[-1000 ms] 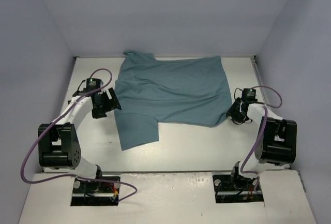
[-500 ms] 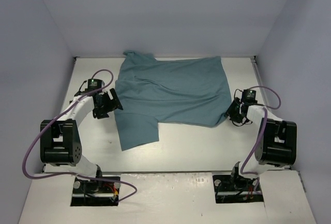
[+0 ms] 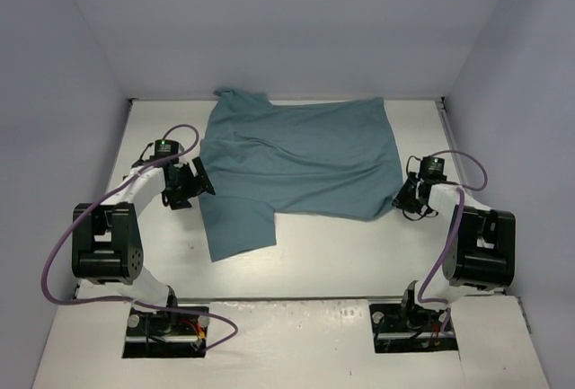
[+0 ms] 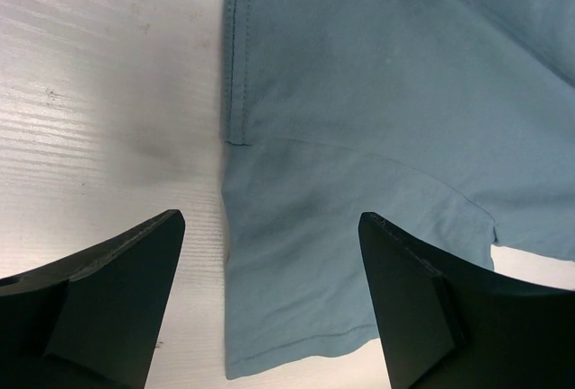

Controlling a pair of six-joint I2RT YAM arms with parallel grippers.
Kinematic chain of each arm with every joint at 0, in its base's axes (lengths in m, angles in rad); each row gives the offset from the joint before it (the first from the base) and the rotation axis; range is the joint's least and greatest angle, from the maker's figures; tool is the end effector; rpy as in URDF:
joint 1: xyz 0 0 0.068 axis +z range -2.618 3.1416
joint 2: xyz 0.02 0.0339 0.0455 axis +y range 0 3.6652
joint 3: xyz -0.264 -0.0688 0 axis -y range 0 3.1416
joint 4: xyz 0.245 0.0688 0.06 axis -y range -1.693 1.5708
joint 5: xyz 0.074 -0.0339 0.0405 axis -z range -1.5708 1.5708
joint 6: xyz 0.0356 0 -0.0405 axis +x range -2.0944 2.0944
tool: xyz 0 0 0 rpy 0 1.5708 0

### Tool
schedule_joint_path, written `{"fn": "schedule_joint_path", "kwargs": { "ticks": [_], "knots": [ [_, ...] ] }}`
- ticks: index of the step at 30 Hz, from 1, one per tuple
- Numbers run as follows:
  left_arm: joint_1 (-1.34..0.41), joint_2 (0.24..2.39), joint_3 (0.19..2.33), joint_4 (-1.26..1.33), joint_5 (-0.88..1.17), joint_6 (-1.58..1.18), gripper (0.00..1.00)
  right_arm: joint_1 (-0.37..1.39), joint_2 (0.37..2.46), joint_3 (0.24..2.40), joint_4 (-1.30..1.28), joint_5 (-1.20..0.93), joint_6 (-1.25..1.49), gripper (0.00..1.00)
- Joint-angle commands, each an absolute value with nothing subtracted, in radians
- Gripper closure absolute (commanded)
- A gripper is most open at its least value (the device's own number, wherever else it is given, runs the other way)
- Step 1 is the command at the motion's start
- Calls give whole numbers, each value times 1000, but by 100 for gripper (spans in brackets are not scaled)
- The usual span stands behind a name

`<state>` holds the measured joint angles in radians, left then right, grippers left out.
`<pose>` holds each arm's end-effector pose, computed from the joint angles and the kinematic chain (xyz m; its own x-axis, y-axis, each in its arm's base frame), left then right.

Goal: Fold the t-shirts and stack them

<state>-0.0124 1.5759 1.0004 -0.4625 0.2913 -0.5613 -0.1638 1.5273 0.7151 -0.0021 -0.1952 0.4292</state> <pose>0.3143 -0.0141 0.2014 -0.8131 -0.4998 -0.2983 -0.3249 0.8150 -0.4798 0.2925 -0.0414 0.1615 -0.6405 0.5196 -0.5654 0.3246 0.8505 0.4139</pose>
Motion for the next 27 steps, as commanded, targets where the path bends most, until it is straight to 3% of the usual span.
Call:
{"fn": "schedule_joint_path", "kwargs": {
  "ticks": [1, 4, 13, 20, 25, 27],
  "knots": [
    [-8, 1579, 1025, -433, 298, -574, 24, -167, 1541, 711, -9, -161, 419, 91],
    [-10, 1600, 1030, -433, 300, -580, 26, -167, 1512, 697, -11, -158, 433, 100],
    [-15, 1683, 1051, -413, 293, -609, 34, -167, 1318, 669, -124, -7, 483, 100],
    [-17, 1738, 1105, -401, 254, -631, 41, -167, 1279, 659, -144, -21, 494, 100],
    [-21, 1756, 1111, -405, 256, -640, 51, -167, 1272, 653, -147, -20, 487, 100],
    [-23, 1751, 1094, -406, 256, -644, 61, -167, 1273, 655, -148, -18, 483, 100]
  ]
}}
